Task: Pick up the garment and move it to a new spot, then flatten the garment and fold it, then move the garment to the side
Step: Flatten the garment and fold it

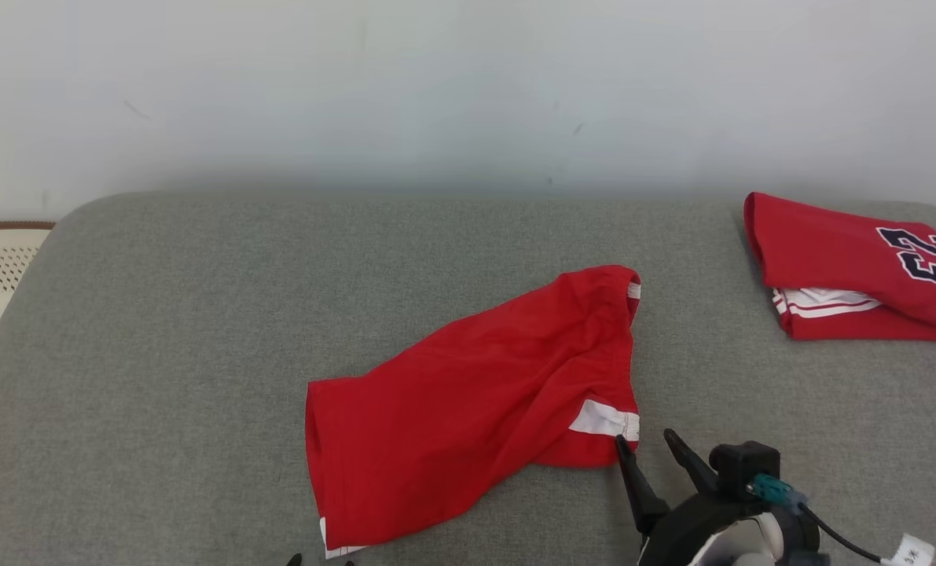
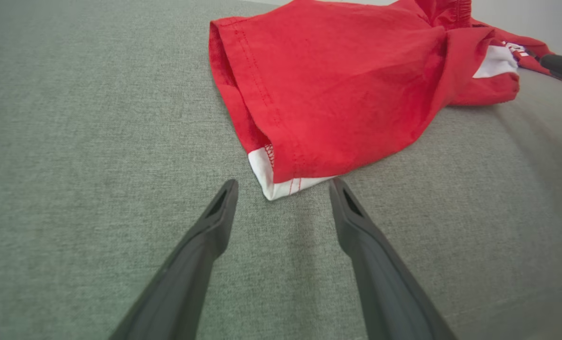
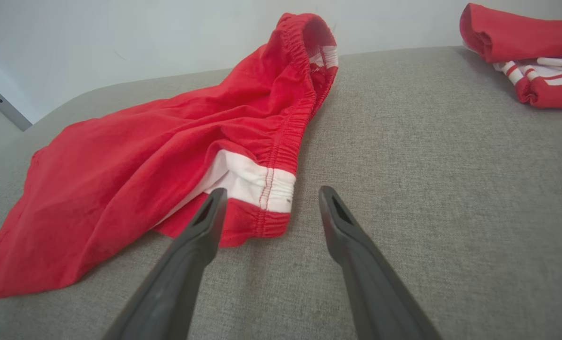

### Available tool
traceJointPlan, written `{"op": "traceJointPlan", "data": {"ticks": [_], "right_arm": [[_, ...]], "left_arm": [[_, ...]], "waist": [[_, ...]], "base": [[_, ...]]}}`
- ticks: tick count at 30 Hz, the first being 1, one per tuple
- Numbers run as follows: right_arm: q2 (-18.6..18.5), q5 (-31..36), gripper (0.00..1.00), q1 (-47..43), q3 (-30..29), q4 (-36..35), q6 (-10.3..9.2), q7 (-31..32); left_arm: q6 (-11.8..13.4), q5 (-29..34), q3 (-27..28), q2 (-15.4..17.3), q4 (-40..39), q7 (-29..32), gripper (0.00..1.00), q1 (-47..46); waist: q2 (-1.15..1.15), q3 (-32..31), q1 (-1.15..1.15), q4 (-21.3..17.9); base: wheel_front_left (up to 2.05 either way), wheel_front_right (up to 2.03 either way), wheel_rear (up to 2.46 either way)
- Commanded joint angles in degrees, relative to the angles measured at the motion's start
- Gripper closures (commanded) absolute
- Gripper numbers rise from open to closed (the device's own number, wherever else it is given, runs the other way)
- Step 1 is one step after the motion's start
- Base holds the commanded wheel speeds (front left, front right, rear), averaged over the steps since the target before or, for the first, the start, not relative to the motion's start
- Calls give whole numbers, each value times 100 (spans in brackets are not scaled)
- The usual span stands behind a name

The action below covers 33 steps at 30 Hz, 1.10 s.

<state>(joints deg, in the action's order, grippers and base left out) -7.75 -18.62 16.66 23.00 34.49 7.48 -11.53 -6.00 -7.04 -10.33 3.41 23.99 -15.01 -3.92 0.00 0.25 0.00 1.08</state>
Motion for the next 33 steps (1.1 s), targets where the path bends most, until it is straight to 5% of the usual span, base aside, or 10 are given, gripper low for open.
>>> {"op": "traceJointPlan", "data": {"ticks": [1, 15, 16, 17, 18, 25, 33], "right_arm": [[12, -79, 0, 152, 101, 150, 3, -39], [88, -732, 0, 1321, 826, 1716, 2, -271], [89, -760, 49, 1352, 857, 1780, 3, -280], [97, -769, 64, 1387, 921, 1803, 3, -302], [96, -816, 100, 1435, 937, 1797, 2, -325], [0, -893, 100, 1396, 1045, 1716, 3, -369], [-296, -941, 100, 830, 853, 695, 3, -362]], "left_arm": [[-25, 10, -51, 15, 112, -22, 0, -104], [-128, -9, -427, -16, 784, -22, 0, -853], [-135, -32, -456, -17, 827, -22, 58, -885], [-129, -28, -492, -19, 848, -22, 100, -914], [-126, -44, -519, -20, 872, -22, 100, -928], [-119, 36, -566, 16, 603, -23, 100, -851], [-118, 2, -324, 172, -426, -22, 100, -280]], "waist": [[0, 60, 0, 21], [0, 456, 0, 166], [0, 468, 0, 167], [0, 475, 0, 164], [0, 478, 0, 159], [0, 444, 0, 119], [0, 329, 0, 152]], "base": [[0, 0, 0], [0, 0, 0], [0, 0, 0], [0, 0, 0], [0, 0, 0], [0, 0, 0], [0, 0, 0]]}}
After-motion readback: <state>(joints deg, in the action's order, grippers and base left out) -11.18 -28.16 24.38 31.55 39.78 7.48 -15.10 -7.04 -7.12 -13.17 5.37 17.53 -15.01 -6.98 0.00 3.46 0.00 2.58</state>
